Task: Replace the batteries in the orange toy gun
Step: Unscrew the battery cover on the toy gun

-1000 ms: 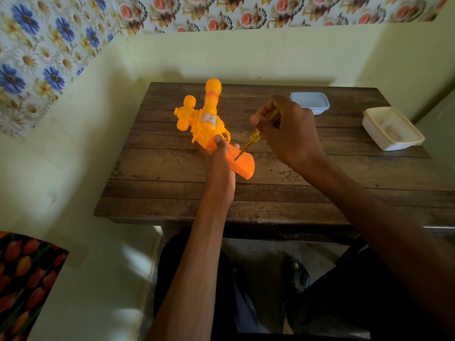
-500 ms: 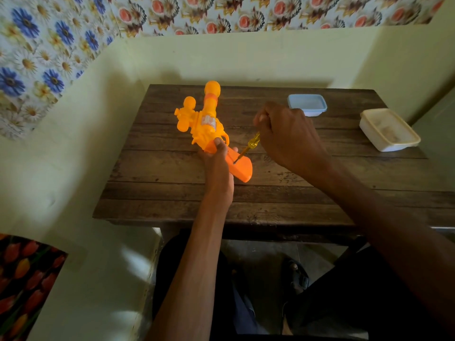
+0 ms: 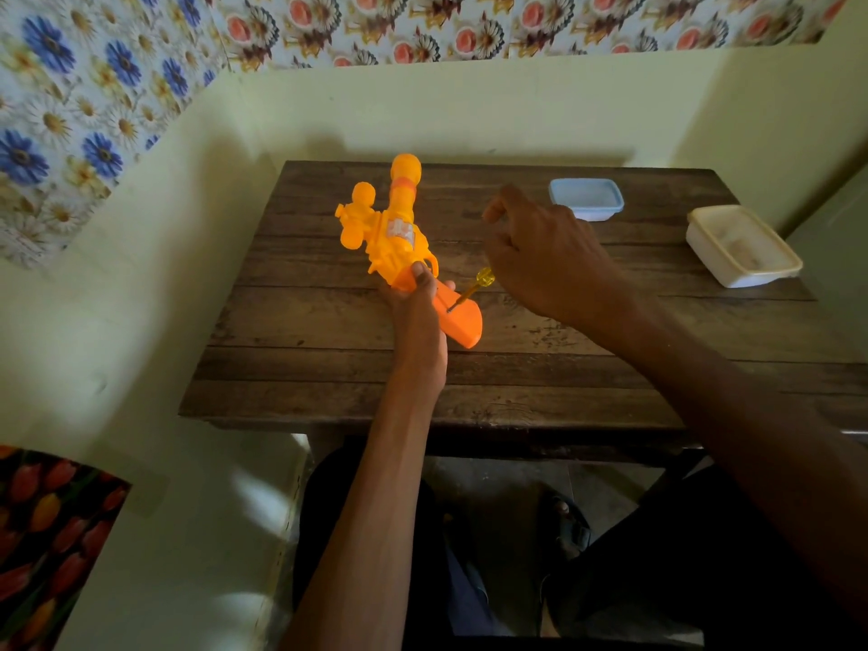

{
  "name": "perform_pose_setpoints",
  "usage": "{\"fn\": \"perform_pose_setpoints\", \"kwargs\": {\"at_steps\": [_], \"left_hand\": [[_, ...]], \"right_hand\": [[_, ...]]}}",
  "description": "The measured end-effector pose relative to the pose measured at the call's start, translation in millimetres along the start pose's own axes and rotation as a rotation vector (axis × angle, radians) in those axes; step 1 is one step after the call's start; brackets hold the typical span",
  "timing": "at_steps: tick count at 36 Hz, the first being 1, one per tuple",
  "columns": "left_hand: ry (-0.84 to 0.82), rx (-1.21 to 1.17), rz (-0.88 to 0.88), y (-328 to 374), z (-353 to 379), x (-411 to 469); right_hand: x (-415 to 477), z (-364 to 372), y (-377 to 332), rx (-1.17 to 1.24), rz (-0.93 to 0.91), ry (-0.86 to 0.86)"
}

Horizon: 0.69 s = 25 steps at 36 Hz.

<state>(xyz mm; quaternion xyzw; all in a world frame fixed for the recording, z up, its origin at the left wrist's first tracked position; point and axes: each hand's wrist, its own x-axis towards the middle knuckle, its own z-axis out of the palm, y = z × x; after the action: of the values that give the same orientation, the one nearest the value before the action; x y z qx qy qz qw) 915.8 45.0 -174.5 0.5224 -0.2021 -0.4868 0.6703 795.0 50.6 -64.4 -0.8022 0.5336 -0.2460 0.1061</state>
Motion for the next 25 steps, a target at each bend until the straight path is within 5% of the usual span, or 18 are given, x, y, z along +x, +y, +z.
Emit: {"fn": "perform_pose_setpoints", "kwargs": {"at_steps": [7,18,25], "left_hand": [[0.004,-0.010,-0.007,-2.2,2.2,1.2],[0.009,-0.006,0.014,-6.7,-0.6,7.1],[0.007,-0.008,0.005,-7.8,-1.3,8.7]], "right_hand": [[0.5,-2.1,3.1,-0.144,0.065,0.013],[4.2,-11.1,5.4,0.083,0.055,-0.128],[5.5,-3.9,3.4,-0.023,0.077,0.031]]}}
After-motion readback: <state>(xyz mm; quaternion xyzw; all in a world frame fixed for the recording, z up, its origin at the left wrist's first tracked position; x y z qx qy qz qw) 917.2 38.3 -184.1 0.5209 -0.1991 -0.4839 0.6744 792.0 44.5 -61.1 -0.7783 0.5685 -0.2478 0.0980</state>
